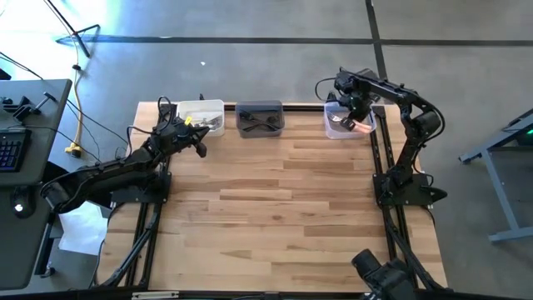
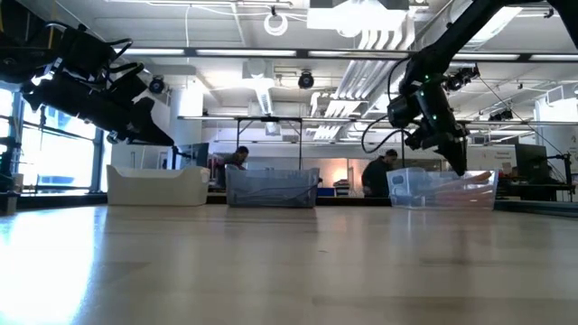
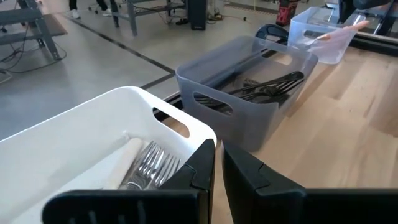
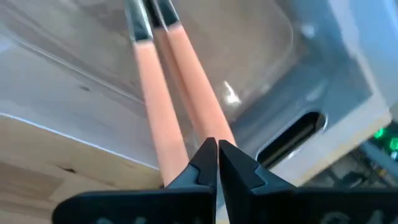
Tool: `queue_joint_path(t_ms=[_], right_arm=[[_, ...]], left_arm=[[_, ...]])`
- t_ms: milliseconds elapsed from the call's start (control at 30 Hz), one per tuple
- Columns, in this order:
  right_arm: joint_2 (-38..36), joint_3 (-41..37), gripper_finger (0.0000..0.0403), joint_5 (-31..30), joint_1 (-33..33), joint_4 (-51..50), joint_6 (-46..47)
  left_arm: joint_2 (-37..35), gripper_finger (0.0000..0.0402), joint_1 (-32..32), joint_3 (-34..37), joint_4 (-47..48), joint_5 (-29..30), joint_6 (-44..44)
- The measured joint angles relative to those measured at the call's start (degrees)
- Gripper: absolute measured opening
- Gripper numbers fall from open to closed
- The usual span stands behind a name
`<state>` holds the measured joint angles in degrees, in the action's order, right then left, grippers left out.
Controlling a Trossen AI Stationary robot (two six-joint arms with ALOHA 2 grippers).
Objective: Sort silverware by color (type)
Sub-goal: Return to Home Position
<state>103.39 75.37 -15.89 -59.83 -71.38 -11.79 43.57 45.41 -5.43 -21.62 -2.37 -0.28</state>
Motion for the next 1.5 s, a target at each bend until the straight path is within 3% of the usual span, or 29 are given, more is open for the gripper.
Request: queue_joint_path(t_ms=[167,433,533,1167,1500], right_arm=[[0.00,0.78,0.0016,3.03,-0.04,0.47,-4.12],[0.00,0.74,0.0136,5.95,-0.02,3.02,-7.66],[0.00,0.72,0.0158,9.10,-0.18,3.89,-8.31],[2.91,0.64,0.0148,10.15,-0.20,4.82,-9.09],[2.91,0.64,0.0113,10.44,-0.57,5.67,-9.72]], left_arm=[[0.00,0.0019,-0.04,0.00,0.00,0.04,-1.17],[0.01,0.0019,-0.04,-0.02,-0.05,0.04,-2.61],[0.00,0.0019,-0.04,-0.02,-0.07,0.04,-3.09],[0.00,0.0019,-0.04,-0.02,-0.07,0.04,-2.61],[0.00,0.0019,-0.04,-0.02,-0.07,0.04,-2.09]])
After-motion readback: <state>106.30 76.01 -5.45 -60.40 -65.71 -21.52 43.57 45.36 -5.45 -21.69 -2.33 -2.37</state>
